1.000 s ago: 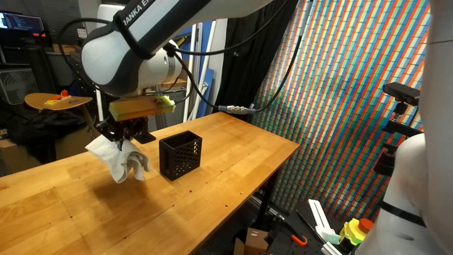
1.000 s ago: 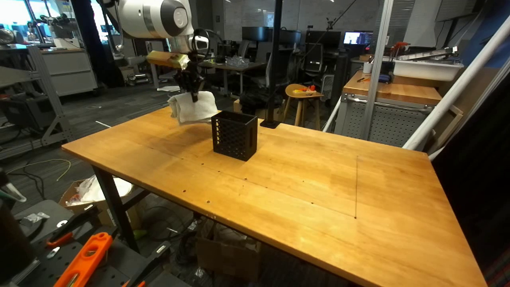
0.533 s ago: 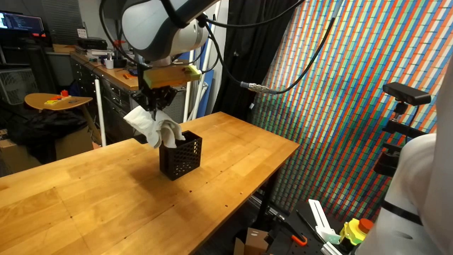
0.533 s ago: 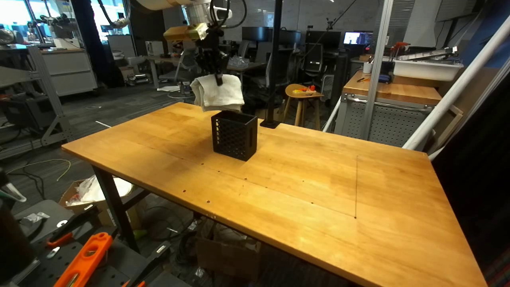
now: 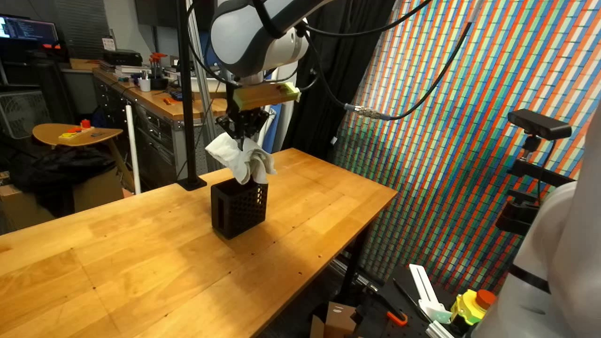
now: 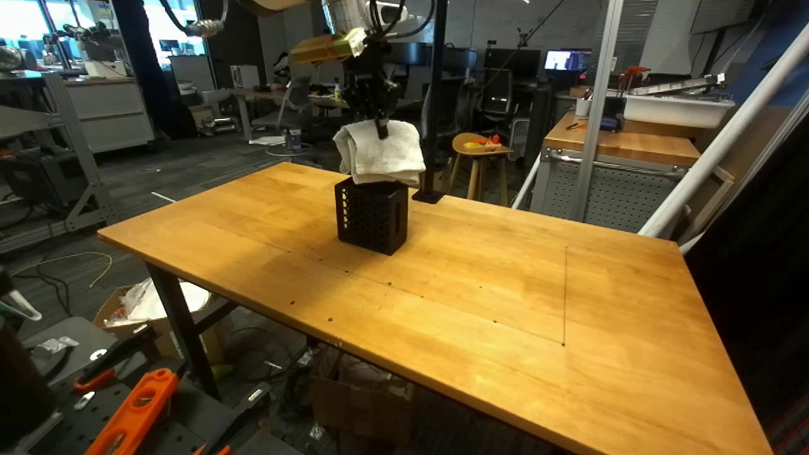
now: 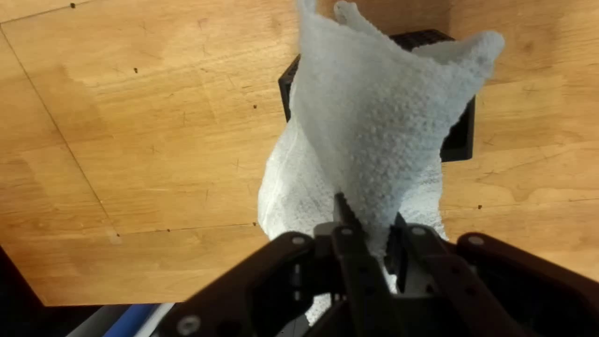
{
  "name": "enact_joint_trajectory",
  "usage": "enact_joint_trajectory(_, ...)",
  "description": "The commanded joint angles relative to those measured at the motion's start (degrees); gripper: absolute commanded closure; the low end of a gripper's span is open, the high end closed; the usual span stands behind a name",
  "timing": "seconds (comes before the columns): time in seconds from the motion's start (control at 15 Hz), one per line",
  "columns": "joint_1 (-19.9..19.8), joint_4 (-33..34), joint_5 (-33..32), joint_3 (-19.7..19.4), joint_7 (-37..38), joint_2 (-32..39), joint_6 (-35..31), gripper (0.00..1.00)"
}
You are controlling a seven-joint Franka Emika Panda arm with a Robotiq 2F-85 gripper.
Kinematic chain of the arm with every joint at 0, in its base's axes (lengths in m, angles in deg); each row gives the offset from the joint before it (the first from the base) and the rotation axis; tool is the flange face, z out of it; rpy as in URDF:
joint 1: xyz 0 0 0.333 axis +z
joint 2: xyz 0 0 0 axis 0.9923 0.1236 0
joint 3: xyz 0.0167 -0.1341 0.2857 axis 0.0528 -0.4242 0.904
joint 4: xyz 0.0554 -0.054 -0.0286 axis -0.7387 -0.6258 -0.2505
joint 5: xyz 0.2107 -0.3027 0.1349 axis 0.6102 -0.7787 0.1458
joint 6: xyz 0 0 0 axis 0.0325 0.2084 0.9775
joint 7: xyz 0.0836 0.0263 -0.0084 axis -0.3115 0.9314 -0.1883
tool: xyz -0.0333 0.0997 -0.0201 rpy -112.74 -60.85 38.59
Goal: Put the towel in the black basket
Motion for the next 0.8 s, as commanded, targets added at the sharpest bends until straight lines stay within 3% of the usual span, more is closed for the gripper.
enact_joint_trajectory(0.0,-1.19,-1.20,1.19,0.36,-3.35,-0.12,-1.81,0.92)
enact_joint_trajectory(0.73,-1.40,-0.78,8.44,2.80,-11.87,5.45,-4.25,0.92)
